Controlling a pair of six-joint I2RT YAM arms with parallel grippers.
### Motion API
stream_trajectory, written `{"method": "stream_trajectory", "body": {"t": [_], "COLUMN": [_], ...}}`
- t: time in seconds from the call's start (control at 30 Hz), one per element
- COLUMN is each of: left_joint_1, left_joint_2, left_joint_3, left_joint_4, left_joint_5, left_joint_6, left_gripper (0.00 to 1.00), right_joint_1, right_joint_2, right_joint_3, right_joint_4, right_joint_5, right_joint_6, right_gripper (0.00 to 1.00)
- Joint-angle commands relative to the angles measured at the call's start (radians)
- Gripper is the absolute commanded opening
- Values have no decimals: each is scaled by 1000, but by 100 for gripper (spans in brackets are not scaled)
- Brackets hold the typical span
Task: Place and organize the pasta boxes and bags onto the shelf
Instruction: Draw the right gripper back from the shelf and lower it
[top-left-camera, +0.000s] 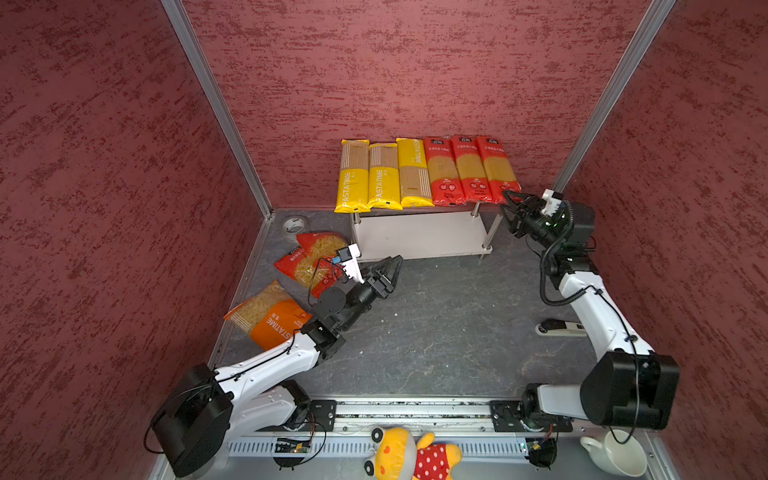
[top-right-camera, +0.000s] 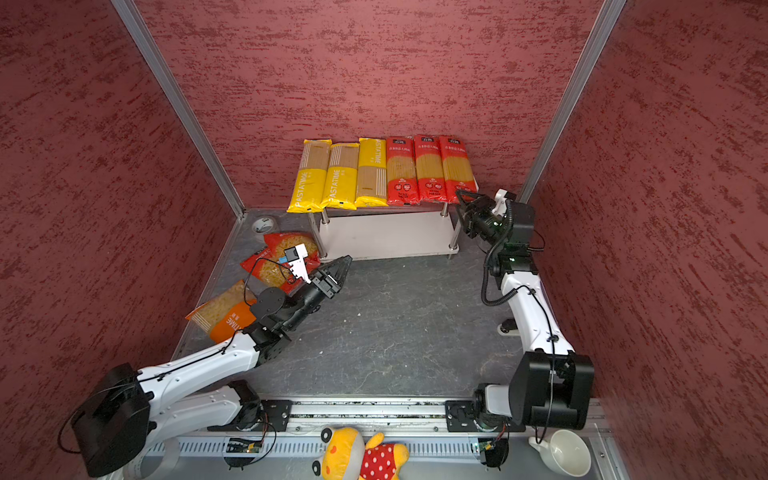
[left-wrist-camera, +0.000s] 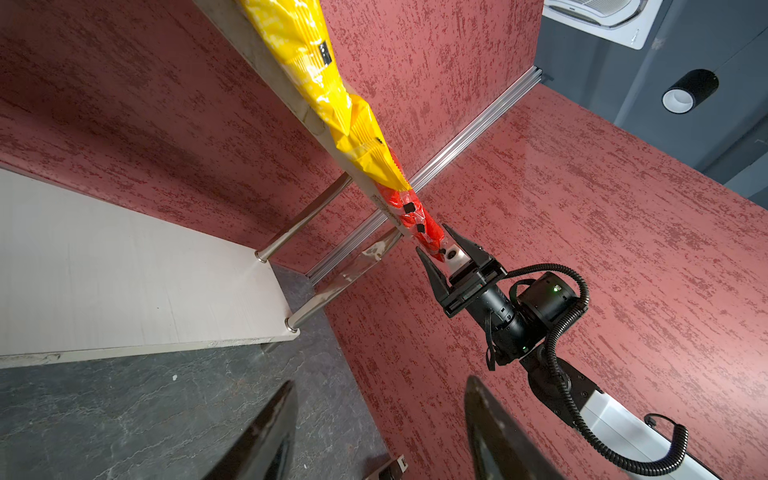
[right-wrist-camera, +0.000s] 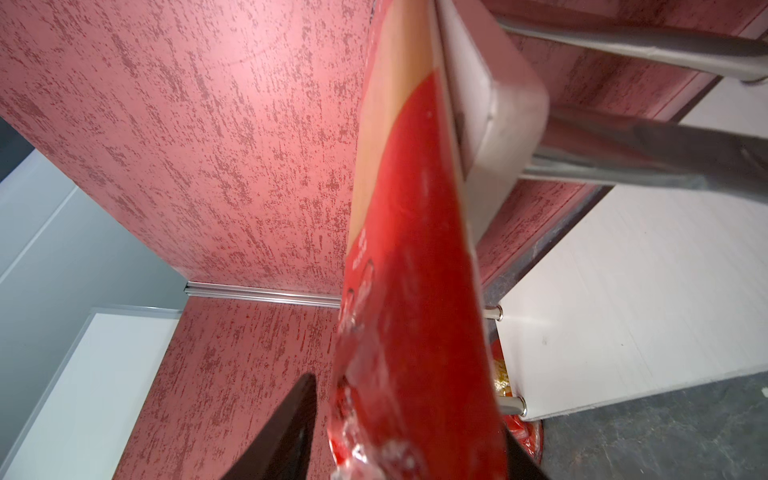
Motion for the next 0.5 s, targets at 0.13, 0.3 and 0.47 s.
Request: {"method": "stream_trajectory", "body": {"t": [0.13,0.3,0.47], "left_joint_1": [5,7,14], "left_joint_2": [-16,-28,-21], "left_joint_3": [-20,-39,-22], "left_joint_4": [1,-7,-51], "left_joint_5": [22,-1,26], "left_joint_6": [14,15,37], "left_gripper": [63,63,63], "right_joint_1": [4,4,-2], "right_joint_2": [-24,-17,3], "right_joint_3": [9,15,62], "right_joint_4": [9,6,-63], "right_joint_5": [-19,-19,-16], "right_joint_6": [-2,-8,-72], "right_gripper": [51,47,38]}}
